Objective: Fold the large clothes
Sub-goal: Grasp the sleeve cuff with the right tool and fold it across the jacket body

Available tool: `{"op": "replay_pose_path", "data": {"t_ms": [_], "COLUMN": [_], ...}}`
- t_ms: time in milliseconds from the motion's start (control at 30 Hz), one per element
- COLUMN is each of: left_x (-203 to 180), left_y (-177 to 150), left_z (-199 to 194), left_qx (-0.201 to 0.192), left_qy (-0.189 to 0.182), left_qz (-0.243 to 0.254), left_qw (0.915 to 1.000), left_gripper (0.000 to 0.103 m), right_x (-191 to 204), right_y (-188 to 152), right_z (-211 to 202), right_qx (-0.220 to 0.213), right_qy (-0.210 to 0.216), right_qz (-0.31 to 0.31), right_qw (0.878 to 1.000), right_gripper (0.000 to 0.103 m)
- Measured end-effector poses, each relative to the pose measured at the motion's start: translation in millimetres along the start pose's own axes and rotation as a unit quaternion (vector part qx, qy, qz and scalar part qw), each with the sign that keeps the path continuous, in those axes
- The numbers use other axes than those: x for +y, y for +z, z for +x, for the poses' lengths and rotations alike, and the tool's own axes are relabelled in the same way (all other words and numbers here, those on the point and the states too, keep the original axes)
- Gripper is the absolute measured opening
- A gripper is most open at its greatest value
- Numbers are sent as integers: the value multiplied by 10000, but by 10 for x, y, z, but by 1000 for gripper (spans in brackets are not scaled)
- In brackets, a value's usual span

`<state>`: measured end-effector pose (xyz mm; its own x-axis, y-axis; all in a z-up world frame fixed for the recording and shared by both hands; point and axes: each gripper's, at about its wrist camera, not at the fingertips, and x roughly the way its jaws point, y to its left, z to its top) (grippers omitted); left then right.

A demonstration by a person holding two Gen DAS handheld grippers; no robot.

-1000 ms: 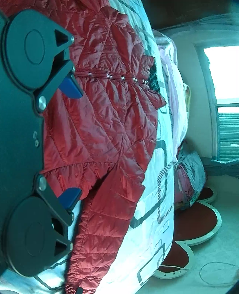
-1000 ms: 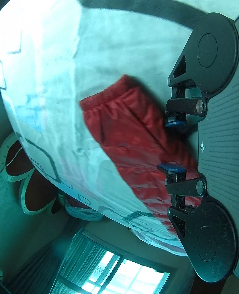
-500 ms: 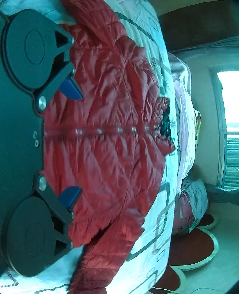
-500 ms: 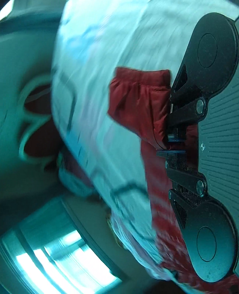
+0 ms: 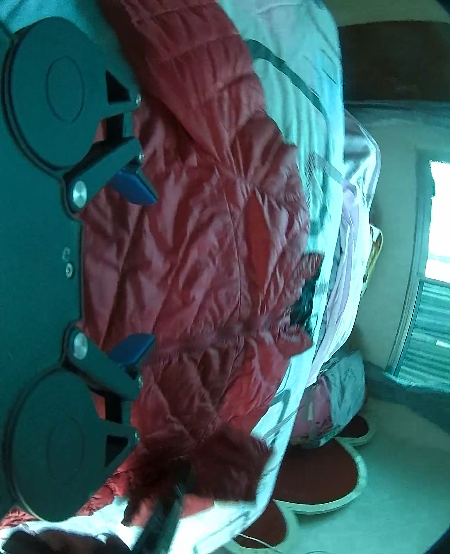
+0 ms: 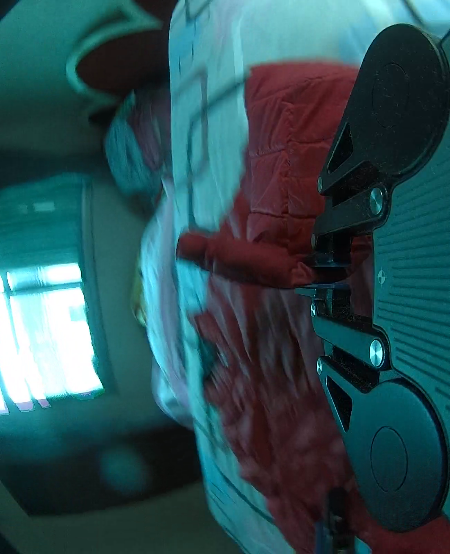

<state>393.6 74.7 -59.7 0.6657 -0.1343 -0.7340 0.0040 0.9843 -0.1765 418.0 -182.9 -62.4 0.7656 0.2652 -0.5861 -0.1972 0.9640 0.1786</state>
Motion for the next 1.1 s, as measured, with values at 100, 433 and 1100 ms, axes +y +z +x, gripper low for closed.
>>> {"op": "replay_pose_path", "data": {"t_ms": [100,433,1100], "left_x": [241,588,-81], "left_y": [-3,21,147], "left_z": [-30,27,627], "left_qx": [-8,5,225], "left_qy": [-140,-524,-881], "left_qz": [-173,-445,23], "left_qw": [9998,9976,9959], "left_gripper": [79,79,18], "right_x": [423,1110,-433], "right_y": [-62,-368,-491], "right_z": [328,790,-5], "right_qx": [233,520,621], "right_qy": [188,237,-925], "right_qz": [-276,-1175,371], "right_qw": [9992,9914,9931], "right_gripper": [7,44,43]}}
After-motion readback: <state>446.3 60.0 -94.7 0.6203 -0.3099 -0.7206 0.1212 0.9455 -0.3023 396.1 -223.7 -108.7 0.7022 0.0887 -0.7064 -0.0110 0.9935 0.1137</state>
